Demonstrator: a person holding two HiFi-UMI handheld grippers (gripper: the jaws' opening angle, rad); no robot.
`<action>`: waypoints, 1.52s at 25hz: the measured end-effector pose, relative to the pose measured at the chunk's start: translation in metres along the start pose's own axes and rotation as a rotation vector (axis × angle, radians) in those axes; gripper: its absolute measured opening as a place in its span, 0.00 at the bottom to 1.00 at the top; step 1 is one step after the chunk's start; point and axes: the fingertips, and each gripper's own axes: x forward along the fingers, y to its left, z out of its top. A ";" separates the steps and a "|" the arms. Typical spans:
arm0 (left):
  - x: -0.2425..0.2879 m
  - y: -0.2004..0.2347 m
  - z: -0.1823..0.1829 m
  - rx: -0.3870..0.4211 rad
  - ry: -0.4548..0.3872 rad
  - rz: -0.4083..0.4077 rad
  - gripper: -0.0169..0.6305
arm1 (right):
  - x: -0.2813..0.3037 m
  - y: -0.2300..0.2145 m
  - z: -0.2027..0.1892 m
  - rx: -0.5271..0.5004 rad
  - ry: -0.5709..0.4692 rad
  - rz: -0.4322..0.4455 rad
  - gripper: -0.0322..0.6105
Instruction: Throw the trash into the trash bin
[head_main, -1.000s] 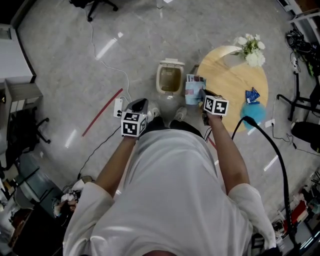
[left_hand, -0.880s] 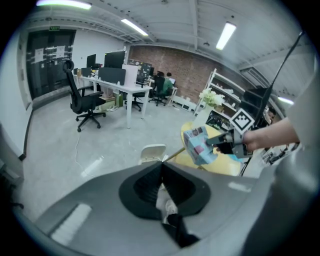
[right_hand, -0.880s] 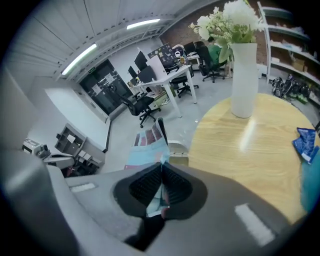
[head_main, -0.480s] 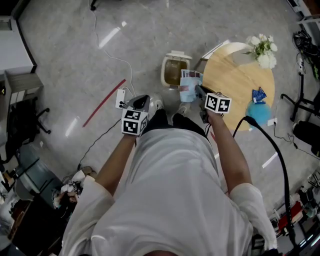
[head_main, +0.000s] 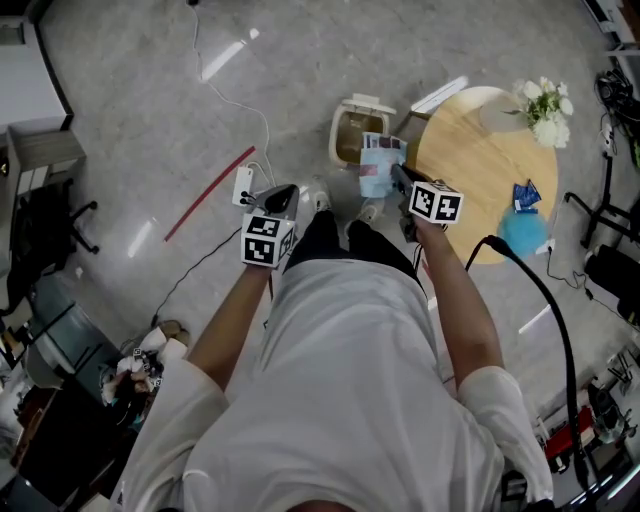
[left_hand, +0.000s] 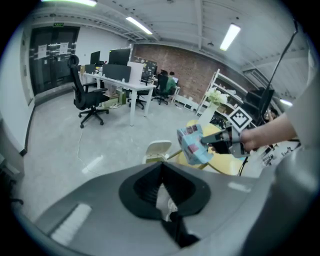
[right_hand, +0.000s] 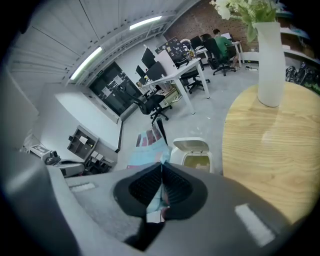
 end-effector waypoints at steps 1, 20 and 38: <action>0.001 0.003 0.000 0.000 0.000 0.001 0.03 | 0.003 -0.001 0.000 0.003 -0.001 -0.002 0.07; 0.045 0.019 -0.026 -0.022 0.054 -0.022 0.03 | 0.066 -0.040 -0.032 0.111 0.004 -0.089 0.07; 0.106 0.036 -0.053 0.078 0.112 -0.033 0.03 | 0.149 -0.091 -0.058 0.137 0.016 -0.135 0.07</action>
